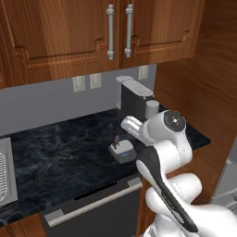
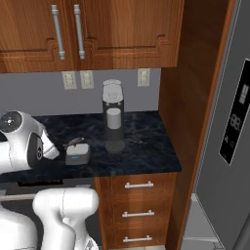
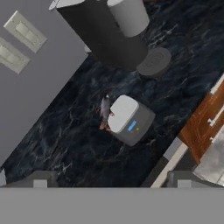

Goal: Take the fish from the fridge and place it on the digital scale on the counter by the fridge. Wait a few seconds for a reading, then move it to the plate on the dining counter.

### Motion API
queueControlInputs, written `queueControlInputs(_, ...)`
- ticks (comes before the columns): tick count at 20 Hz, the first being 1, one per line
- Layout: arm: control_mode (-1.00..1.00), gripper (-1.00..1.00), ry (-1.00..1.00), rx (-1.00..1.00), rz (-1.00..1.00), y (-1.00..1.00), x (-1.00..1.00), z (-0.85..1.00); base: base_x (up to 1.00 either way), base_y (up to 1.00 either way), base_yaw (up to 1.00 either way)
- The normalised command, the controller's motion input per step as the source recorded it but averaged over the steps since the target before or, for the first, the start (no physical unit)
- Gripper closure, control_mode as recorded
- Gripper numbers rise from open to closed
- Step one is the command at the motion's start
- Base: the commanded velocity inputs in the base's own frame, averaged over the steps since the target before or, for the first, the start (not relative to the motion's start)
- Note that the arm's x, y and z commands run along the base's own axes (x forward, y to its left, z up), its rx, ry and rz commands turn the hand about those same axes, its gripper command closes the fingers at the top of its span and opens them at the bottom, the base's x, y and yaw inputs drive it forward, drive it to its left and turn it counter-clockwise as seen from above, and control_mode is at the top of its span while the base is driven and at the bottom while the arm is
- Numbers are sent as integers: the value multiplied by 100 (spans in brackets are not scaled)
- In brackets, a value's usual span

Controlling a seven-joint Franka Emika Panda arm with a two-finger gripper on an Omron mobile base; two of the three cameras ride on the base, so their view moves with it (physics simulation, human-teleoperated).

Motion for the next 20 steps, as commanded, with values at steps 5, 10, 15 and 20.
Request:
queueControlInputs(5, -100, -100, 0, 7, 27, -16, -8, 90, 0, 0, 0)
queueControlInputs(10, -100, -100, 0, -1, 19, -1, -12, 26, 0, 0, 0)
queueControlInputs(15, -100, -100, 0, -11, 4, 7, -49, 0, 0, 0, 0)
queueControlInputs(20, -100, -100, 0, -14, 0, 8, -39, 0, 0, 0, 0)
